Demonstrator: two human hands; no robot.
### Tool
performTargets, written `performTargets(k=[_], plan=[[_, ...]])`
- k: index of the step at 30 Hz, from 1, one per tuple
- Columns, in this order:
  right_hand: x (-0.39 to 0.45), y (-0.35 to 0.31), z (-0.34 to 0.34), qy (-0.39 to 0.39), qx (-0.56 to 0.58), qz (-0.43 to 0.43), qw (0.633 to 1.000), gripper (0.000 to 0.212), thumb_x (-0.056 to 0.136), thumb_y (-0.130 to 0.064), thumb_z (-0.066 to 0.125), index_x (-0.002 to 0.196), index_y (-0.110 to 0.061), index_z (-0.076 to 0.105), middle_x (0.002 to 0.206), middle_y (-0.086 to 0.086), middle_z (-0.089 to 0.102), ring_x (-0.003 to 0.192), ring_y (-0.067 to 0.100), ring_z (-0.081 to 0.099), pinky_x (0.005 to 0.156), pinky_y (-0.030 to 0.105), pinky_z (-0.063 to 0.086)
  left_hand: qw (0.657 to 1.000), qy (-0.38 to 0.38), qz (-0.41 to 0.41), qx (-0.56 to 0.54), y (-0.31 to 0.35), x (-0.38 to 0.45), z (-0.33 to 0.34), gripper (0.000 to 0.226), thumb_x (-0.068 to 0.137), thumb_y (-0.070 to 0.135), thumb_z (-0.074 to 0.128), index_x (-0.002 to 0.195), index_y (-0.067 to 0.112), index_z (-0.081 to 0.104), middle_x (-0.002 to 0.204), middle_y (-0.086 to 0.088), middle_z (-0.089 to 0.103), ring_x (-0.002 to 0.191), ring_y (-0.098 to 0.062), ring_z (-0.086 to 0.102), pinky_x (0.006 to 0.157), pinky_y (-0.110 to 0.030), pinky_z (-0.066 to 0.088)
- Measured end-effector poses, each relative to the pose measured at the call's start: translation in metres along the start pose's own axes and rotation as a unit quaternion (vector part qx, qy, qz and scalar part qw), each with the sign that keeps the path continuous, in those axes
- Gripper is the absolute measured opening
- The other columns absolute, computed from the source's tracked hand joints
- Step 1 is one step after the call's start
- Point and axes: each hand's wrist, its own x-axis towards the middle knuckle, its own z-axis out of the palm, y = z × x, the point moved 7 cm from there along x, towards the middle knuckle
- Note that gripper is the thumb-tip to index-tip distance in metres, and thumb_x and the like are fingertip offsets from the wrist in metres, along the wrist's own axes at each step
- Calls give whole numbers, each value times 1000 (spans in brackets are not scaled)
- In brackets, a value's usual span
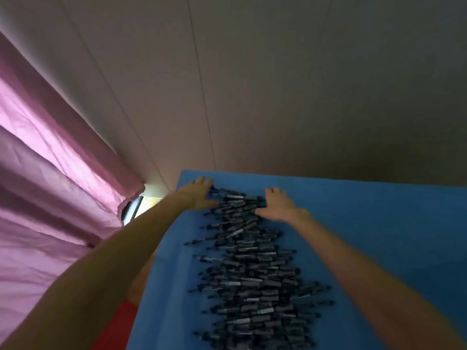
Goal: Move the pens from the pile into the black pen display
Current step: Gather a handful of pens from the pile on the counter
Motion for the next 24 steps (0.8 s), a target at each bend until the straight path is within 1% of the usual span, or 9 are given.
performTargets(k=[2, 5, 8, 13, 16, 17, 20, 22, 24], plan=[[1, 1, -1, 48, 9, -4, 999, 72, 94, -46, 64, 148, -8, 36, 145, 13, 37, 133, 34, 38, 104, 43, 45, 1000, 8, -1, -13, -5, 10, 2, 93, 98, 63, 48, 163, 16, 0, 169, -11, 5, 152, -36, 19, 118, -53, 32], [1, 4, 8, 58, 43, -8, 997, 73, 94, -39, 64, 153, -9, 33, 142, 11, 37, 133, 31, 38, 105, 41, 44, 998, 58, 4, -23, -3, 22, 0, 78, 98, 59, 52, 158, 17, 24, 155, -12, 31, 137, -35, 37, 104, -50, 45], [5, 2, 9, 78, 57, -16, 995, 76, 93, -31, 65, 156, -7, 30, 143, 12, 38, 134, 30, 40, 106, 38, 42, 994, 92, 25, -49, 12, 26, 1, 61, 99, 53, 53, 148, 18, 43, 140, -10, 41, 122, -32, 48, 95, -45, 49], [7, -2, 12, 84, 100, -37, 991, 74, 94, -27, 67, 156, -8, 31, 146, 8, 38, 124, 24, 51, 101, 34, 46, 990, 86, 49, -100, 19, 27, 9, 54, 100, 60, 48, 137, 21, 56, 126, -7, 53, 108, -29, 57, 92, -42, 49], [8, -3, 9, 75, 82, -74, 991, 75, 92, -26, 69, 156, -13, 33, 148, 6, 38, 109, 18, 56, 95, 33, 49, 992, 87, 79, -49, 29, 22, 7, 61, 96, 70, 43, 134, 24, 59, 118, -4, 57, 108, -26, 56, 87, -40, 48], [8, -3, 7, 74, 69, -84, 991, 77, 91, -26, 70, 157, -15, 32, 152, 5, 35, 112, 19, 57, 98, 35, 49, 992, 91, 87, -31, 33, 20, 8, 68, 93, 75, 42, 135, 23, 57, 120, -3, 56, 112, -25, 53, 88, -39, 47], [7, -10, 0, 79, -17, -122, 989, 88, 86, -33, 71, 160, -19, 25, 165, 4, 18, 145, 28, 31, 116, 43, 35, 991, 80, 97, -41, 40, 18, 13, 90, 80, 85, 50, 141, 18, 50, 133, -1, 47, 121, -23, 45, 96, -40, 45], [9, -21, 1, 53, -86, -150, 984, 97, 84, -34, 72, 162, -20, 16, 169, 4, 7, 153, 27, 13, 121, 48, 24, 992, 69, 101, -41, 44, 19, 17, 93, 78, 80, 61, 144, 16, 45, 137, -2, 44, 123, -24, 45, 98, -42, 46], [16, -33, 6, 11, -131, -159, 979, 104, 82, -32, 73, 163, -20, 9, 170, 4, 1, 155, 26, 7, 123, 49, 20, 992, 58, 104, -43, 47, 20, 17, 94, 79, 71, 68, 149, 16, 40, 140, -4, 43, 126, -26, 46, 101, -43, 45]])
